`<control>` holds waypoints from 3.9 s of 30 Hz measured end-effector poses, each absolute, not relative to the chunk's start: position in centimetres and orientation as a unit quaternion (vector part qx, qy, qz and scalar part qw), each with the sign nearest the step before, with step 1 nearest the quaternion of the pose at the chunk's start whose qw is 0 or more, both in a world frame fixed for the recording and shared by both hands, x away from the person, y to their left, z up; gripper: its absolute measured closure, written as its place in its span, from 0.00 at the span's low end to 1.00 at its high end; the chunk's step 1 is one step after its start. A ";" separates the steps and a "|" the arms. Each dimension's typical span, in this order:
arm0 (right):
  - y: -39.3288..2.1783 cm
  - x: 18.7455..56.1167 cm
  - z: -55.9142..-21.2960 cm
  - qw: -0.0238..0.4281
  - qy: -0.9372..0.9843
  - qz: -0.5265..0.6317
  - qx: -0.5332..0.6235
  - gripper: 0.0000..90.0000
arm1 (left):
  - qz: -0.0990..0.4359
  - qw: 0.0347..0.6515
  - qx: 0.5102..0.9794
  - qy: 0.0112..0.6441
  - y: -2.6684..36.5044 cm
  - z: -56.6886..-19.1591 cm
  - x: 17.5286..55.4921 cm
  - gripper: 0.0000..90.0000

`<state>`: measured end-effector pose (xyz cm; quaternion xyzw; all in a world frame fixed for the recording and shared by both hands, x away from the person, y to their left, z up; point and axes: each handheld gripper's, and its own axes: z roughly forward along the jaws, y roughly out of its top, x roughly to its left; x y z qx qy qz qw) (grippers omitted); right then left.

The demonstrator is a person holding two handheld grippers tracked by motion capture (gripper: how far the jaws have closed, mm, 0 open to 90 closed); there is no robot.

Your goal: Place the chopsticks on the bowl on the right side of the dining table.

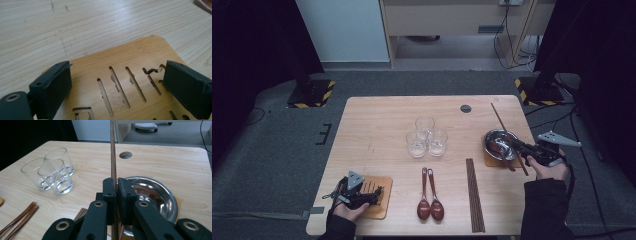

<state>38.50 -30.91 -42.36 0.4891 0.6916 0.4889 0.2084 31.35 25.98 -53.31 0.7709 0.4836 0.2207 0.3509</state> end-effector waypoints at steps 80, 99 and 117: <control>-31.0 44.6 -48.7 0.194 0.726 0.415 0.512 0.86 | 0.221 0.351 0.771 0.484 26.0 -53.3 31.3 0.08; -31.8 41.2 -46.5 0.213 0.702 0.444 0.515 0.67 | 0.221 0.351 0.771 0.484 26.0 -53.3 31.3 0.08; -31.1 37.9 -44.4 0.219 0.691 0.468 0.506 0.62 | 0.221 0.351 0.771 0.484 26.0 -53.3 31.3 0.08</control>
